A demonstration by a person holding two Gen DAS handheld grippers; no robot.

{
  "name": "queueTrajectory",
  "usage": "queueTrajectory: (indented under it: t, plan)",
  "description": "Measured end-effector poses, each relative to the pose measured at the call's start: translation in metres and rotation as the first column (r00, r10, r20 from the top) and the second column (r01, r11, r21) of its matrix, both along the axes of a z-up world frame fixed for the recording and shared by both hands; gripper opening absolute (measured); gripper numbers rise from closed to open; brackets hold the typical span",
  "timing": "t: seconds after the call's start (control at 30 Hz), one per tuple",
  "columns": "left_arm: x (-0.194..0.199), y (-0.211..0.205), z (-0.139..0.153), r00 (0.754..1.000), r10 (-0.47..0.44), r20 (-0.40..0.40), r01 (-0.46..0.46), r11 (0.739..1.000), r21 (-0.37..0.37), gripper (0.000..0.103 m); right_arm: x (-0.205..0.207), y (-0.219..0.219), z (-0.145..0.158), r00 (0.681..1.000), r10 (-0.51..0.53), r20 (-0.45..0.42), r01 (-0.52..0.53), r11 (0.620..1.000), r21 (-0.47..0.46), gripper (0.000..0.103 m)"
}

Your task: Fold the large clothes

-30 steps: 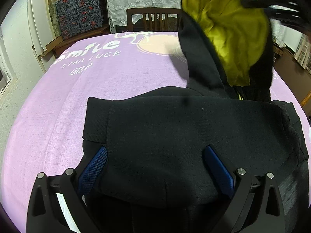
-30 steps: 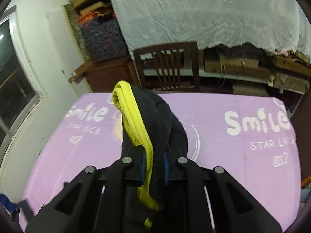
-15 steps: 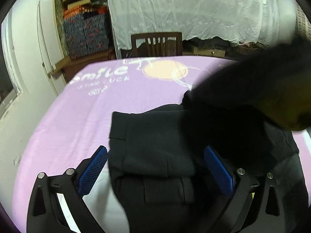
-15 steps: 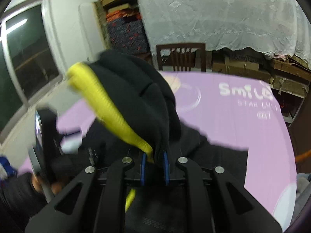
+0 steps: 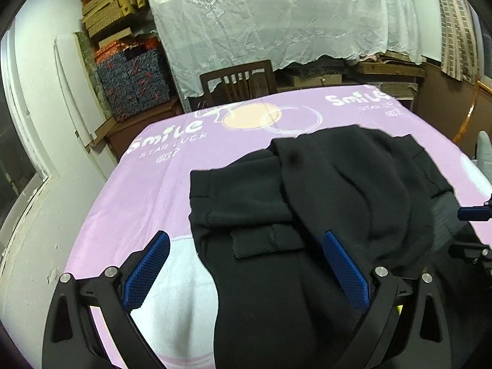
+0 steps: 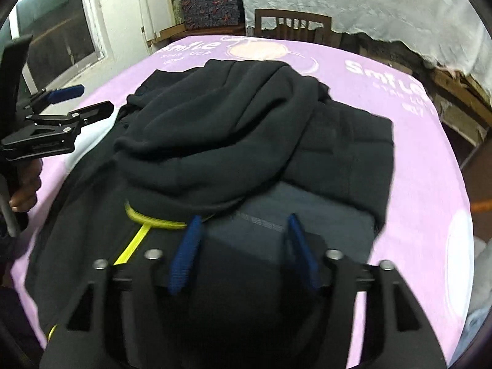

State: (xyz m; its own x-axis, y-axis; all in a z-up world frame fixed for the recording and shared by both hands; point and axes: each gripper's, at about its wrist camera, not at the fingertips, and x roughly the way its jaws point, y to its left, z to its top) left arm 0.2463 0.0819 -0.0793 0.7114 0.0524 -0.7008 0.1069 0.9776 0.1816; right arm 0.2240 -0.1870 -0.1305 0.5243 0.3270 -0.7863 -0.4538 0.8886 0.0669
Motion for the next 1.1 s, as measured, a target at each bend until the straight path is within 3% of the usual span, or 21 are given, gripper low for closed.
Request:
queueTrajectory:
  t: [0.07, 0.17, 0.3, 0.4, 0.5, 0.67, 0.73, 0.77, 0.8, 1.0, 1.07, 1.1]
  plan:
    - [0.000, -0.005, 0.005, 1.000, -0.014, 0.004, 0.014, 1.000, -0.012, 0.100, -0.014, -0.012, 0.009, 0.999, -0.029, 0.016, 0.028, 0.999, 0.034, 0.061]
    - [0.007, -0.015, 0.014, 0.999, -0.031, -0.007, 0.031, 0.997, -0.067, 0.100, -0.019, -0.032, 0.029, 0.997, -0.074, 0.007, 0.070, 0.975, 0.212, 0.058]
    - [0.030, -0.032, 0.020, 0.996, -0.066, -0.052, 0.055, 0.981, -0.188, 0.100, 0.005, -0.044, 0.052, 0.992, -0.090, -0.088, 0.122, 0.869, 0.479, 0.027]
    - [0.045, -0.041, 0.016, 0.994, -0.072, -0.078, 0.052, 0.973, -0.227, 0.100, 0.037, -0.036, 0.056, 0.988, -0.074, -0.137, 0.139, 0.814, 0.564, 0.020]
    - [0.062, -0.046, -0.003, 0.991, -0.065, -0.121, 0.036, 0.973, -0.228, 0.100, 0.064, -0.021, 0.046, 0.983, -0.066, -0.174, 0.157, 0.799, 0.581, 0.020]
    - [0.075, -0.042, -0.050, 0.974, -0.028, -0.226, -0.002, 0.991, -0.133, 0.100, 0.093, -0.009, 0.010, 0.959, -0.065, -0.277, 0.210, 0.819, 0.534, 0.020]
    - [0.076, -0.035, -0.067, 0.967, -0.012, -0.254, -0.014, 0.995, -0.101, 0.100, 0.096, -0.011, -0.011, 0.944, -0.074, -0.322, 0.238, 0.829, 0.506, 0.016]
    - [0.075, -0.032, -0.070, 0.968, -0.020, -0.250, -0.008, 0.994, -0.111, 0.100, 0.096, -0.013, -0.020, 0.937, -0.082, -0.339, 0.250, 0.835, 0.490, 0.007]
    - [0.072, -0.030, -0.070, 0.971, -0.026, -0.237, -0.001, 0.994, -0.112, 0.100, 0.096, -0.018, -0.028, 0.932, -0.084, -0.352, 0.259, 0.834, 0.487, 0.000]
    - [0.068, -0.020, -0.062, 0.969, -0.026, -0.245, -0.003, 0.993, -0.119, 0.100, 0.092, -0.045, -0.044, 0.916, -0.056, -0.398, 0.284, 0.792, 0.541, 0.000]
    - [0.068, -0.015, -0.044, 0.979, -0.012, -0.202, -0.016, 0.991, -0.135, 0.100, 0.089, -0.045, -0.038, 0.918, -0.078, -0.390, 0.287, 0.808, 0.515, 0.000]
    - [0.069, -0.014, -0.035, 0.985, -0.010, -0.173, -0.013, 0.991, -0.134, 0.100, 0.085, -0.045, -0.032, 0.923, -0.094, -0.373, 0.285, 0.819, 0.498, 0.006]
